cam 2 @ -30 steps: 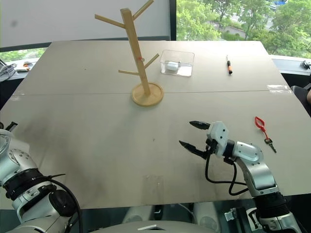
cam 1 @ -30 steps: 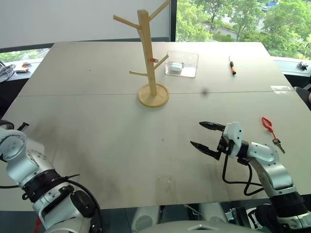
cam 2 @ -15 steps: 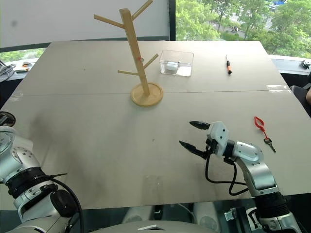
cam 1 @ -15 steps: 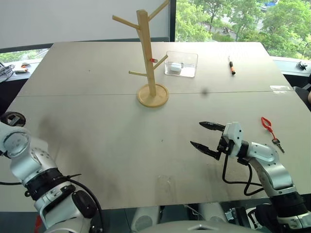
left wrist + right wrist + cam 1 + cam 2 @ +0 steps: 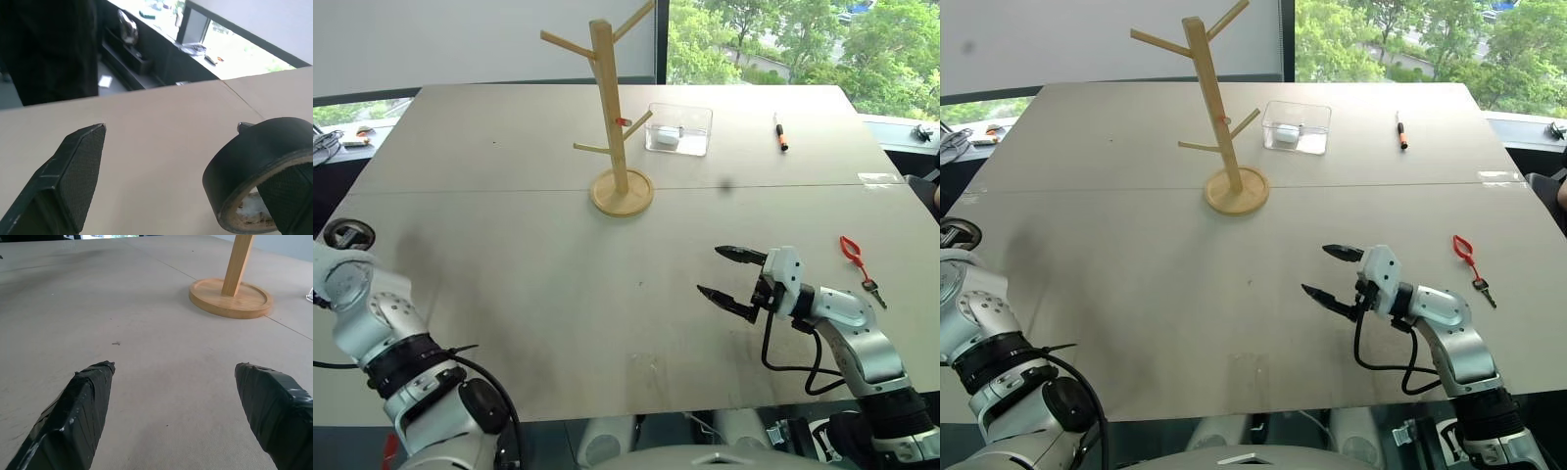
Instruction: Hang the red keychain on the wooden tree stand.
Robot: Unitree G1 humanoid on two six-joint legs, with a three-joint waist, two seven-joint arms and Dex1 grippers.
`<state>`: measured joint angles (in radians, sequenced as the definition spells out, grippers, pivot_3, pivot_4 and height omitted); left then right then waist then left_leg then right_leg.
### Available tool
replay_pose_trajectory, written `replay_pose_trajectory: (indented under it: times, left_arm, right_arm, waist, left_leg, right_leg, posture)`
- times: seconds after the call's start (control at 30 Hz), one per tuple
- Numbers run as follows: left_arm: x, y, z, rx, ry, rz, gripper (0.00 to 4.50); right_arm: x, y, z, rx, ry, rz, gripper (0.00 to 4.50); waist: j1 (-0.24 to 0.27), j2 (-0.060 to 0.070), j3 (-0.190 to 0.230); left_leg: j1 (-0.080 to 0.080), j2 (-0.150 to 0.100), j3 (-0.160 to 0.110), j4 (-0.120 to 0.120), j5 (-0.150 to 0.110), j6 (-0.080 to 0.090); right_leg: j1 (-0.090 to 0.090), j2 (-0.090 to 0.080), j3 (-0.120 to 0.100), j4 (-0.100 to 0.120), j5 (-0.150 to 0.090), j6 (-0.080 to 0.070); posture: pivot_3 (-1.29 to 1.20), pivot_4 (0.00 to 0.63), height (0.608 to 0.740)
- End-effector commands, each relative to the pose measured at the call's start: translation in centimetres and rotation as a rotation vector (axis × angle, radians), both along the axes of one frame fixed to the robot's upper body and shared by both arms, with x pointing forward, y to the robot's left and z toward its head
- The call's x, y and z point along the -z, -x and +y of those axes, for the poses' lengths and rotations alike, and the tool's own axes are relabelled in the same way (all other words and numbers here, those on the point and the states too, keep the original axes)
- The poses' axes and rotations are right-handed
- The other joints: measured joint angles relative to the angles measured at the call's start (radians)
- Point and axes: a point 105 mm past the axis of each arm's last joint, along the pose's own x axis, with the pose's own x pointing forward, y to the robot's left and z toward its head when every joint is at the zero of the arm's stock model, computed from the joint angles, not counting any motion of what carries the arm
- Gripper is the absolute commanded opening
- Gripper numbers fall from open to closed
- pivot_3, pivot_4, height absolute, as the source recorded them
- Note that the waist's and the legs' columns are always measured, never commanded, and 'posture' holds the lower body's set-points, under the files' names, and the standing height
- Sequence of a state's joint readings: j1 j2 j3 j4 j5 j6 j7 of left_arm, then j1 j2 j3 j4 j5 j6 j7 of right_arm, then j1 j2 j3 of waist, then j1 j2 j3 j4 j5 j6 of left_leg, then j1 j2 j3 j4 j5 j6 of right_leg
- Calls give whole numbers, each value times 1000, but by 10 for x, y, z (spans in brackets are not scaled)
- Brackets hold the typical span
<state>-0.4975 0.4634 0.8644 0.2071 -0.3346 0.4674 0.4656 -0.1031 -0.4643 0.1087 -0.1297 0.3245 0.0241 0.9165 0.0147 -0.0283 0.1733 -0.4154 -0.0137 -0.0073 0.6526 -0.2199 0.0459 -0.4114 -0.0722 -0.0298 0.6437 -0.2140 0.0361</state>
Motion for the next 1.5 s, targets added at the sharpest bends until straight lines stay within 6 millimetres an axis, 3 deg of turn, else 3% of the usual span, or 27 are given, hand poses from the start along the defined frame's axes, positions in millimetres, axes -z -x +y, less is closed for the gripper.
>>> replay_pose_trajectory:
  times: [0.03,0.17,0.37,0.6,0.77,0.83,0.9,0.93,1.0,1.1,1.17,1.23,1.3,1.5]
  left_arm:
    - [-23,2,2,-15,-9,21,4476]
    - [-33,-3,-5,-15,56,30,4476]
    - [-67,-4,-1,-60,49,71,4476]
    - [-74,-7,-1,-57,49,94,4476]
    - [-75,-27,-19,98,-42,37,4476]
    - [-79,-39,-35,212,-95,-15,4476]
    - [-84,-53,-64,383,-183,-76,4476]
    - [-87,-61,-86,507,-227,-118,4476]
    - [-84,-68,-160,895,-362,-201,4476]
    - [-61,-51,-225,1243,-422,-239,4476]
    - [-45,-29,-267,1479,-483,-254,4476]
    - [-34,-7,-294,1662,-491,-311,4476]
    - [-20,13,-309,1813,-483,-356,4476]
    - [9,52,-334,2126,-650,-399,4476]
  right_arm:
    - [-10,1,-2,4,-11,-34,4244]
    - [-8,2,-1,3,-12,-31,4244]
    - [-7,2,1,3,-20,-29,4244]
    - [-6,2,1,7,-23,-29,4244]
    - [-7,1,0,28,-32,-24,4244]
    - [-10,-2,-3,49,-51,-10,4244]
    - [-22,-8,-8,79,-85,-7,4244]
    - [-31,-12,-13,106,-115,-1,4244]
    - [-53,-21,-30,188,-186,4,4244]
    - [-66,-27,-50,299,-238,4,4244]
    - [-70,-34,-70,424,-279,-2,4244]
    - [-69,-38,-91,554,-298,-7,4244]
    - [-65,-41,-112,703,-311,2,4244]
    - [-55,-39,-150,931,-278,50,4244]
  waist:
    - [0,0,0]
    - [1,-1,0]
    - [-2,-1,0]
    - [-2,-1,0]
    - [1,-1,0]
    - [1,-1,0]
    - [1,-1,0]
    - [0,-1,0]
    - [0,-1,0]
    - [1,-1,0]
    - [0,-1,0]
    - [-4,1,1]
    - [0,2,1]
    - [2,8,0]
  left_leg:
    - [0,0,0,0,0,0]
    - [0,0,0,0,0,0]
    - [0,0,0,0,3,-5]
    - [0,0,0,-1,3,-6]
    - [1,0,0,-1,2,-10]
    - [0,-1,0,0,2,-10]
    - [0,-1,0,0,2,-10]
    - [0,0,0,-1,2,-10]
    - [0,0,0,0,2,-10]
    - [0,0,1,-1,2,-10]
    - [0,0,1,-2,2,-10]
    - [0,1,2,-3,1,-6]
    - [0,1,4,-5,1,-2]
    - [0,1,5,-4,2,-1]
  right_leg:
    - [0,0,0,0,0,0]
    - [0,1,-1,0,0,0]
    - [0,2,-1,1,0,0]
    - [0,2,0,1,0,0]
    - [0,2,0,1,0,0]
    - [0,1,0,1,0,0]
    - [0,1,0,1,0,0]
    - [0,1,0,2,0,0]
    - [0,-1,3,1,0,0]
    - [0,-5,5,1,0,-1]
    - [0,-5,5,0,0,-1]
    - [-1,-4,5,-1,0,-1]
    - [-3,-4,7,-1,-3,-6]
    - [-2,-3,7,-1,-3,-7]
  posture:
    - [0,150,740]
    - [0,150,740]
    - [0,150,740]
    - [0,150,740]
    - [0,150,740]
    - [0,150,740]
    - [0,150,740]
    - [0,150,740]
    - [0,150,740]
    - [0,150,740]
    - [0,150,740]
    - [0,150,740]
    - [0,150,740]
    - [0,150,740]
